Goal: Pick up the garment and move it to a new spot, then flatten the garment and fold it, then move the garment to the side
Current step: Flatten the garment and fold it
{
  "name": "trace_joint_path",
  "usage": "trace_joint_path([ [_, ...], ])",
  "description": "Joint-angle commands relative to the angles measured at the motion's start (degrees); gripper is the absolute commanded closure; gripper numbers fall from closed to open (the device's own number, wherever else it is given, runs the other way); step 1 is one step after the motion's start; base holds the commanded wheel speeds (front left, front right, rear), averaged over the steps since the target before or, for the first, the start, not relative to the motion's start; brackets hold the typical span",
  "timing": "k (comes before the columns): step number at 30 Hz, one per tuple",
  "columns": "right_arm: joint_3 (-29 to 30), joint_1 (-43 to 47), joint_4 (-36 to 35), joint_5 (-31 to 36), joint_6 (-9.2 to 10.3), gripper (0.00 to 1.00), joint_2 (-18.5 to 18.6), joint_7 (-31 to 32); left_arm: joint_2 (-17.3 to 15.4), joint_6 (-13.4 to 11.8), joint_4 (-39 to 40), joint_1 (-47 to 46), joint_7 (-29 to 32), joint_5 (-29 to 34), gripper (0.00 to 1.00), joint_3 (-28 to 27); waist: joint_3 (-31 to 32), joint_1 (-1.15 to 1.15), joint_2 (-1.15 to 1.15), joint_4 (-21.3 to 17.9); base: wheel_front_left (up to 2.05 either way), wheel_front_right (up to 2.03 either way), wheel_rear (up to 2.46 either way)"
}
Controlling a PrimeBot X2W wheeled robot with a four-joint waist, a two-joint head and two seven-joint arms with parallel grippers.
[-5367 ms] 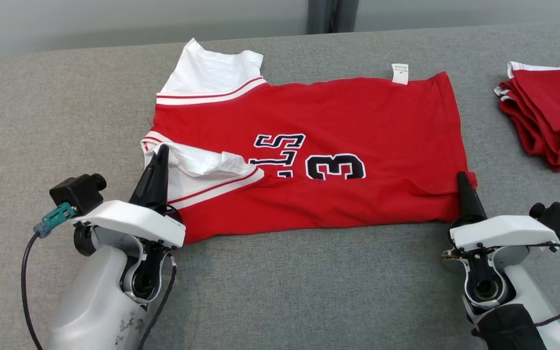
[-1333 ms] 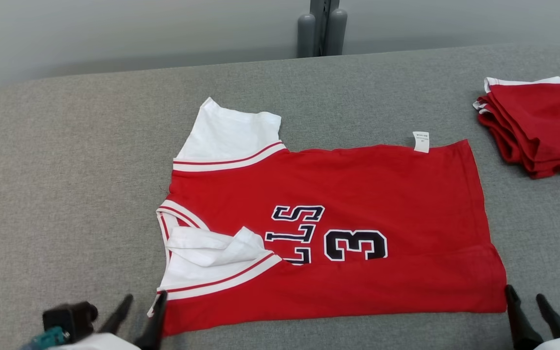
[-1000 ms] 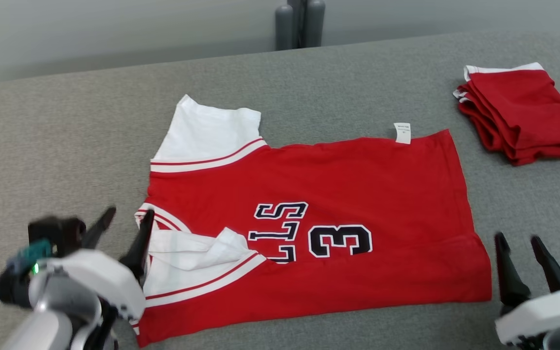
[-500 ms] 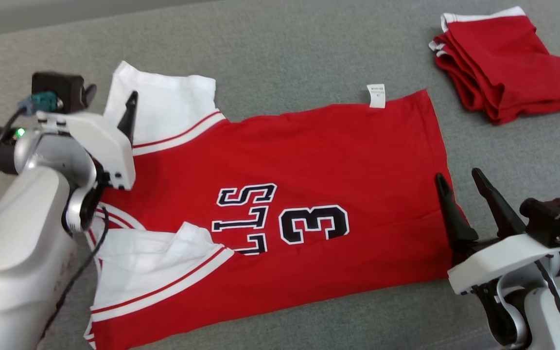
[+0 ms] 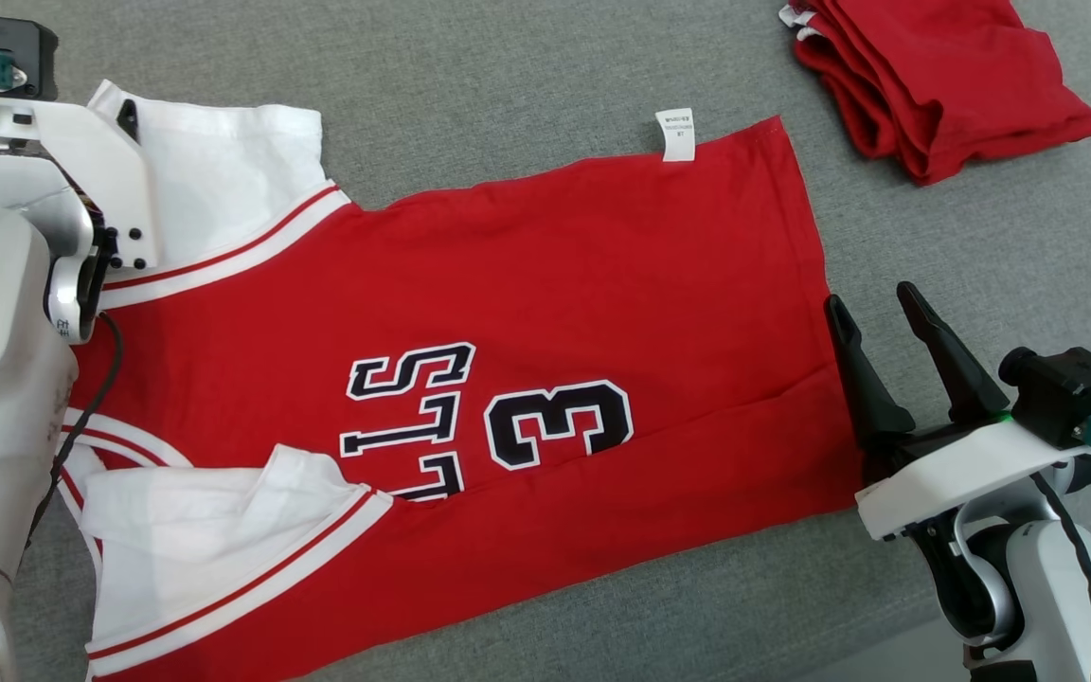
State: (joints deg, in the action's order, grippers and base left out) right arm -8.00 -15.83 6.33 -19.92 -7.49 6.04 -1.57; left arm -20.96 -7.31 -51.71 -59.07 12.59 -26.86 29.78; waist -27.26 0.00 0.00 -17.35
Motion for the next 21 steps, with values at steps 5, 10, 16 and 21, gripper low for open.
trace_joint_path([
  [5,-0.4,-1.1,0.3,-0.8,-0.01,0.0,0.5,-1.2,0.7,0.5,-4.9,-2.6,-0.9,0.4,0.62,0.6,-0.3,0.0,0.0,-0.7,0.0,0.0,0.0],
  [10,-0.3,-1.4,0.5,-1.2,-0.01,0.0,0.8,-1.6,2.1,3.0,-8.3,-3.5,-0.9,0.7,1.0,2.1,-0.2,0.0,0.0,-0.7,0.0,0.0,0.0],
  [16,-0.3,-3.2,0.6,-0.5,-0.01,0.0,1.6,-1.5,3.6,4.3,-11.0,-4.8,-3.2,0.7,1.0,3.1,0.5,0.0,0.0,0.2,0.0,0.0,0.0],
  [21,-1.3,-5.8,1.5,0.5,-0.01,0.0,3.9,0.3,5.1,5.9,-11.4,-5.1,-5.9,0.2,1.0,3.4,2.2,0.0,0.0,2.1,0.0,0.0,0.0],
])
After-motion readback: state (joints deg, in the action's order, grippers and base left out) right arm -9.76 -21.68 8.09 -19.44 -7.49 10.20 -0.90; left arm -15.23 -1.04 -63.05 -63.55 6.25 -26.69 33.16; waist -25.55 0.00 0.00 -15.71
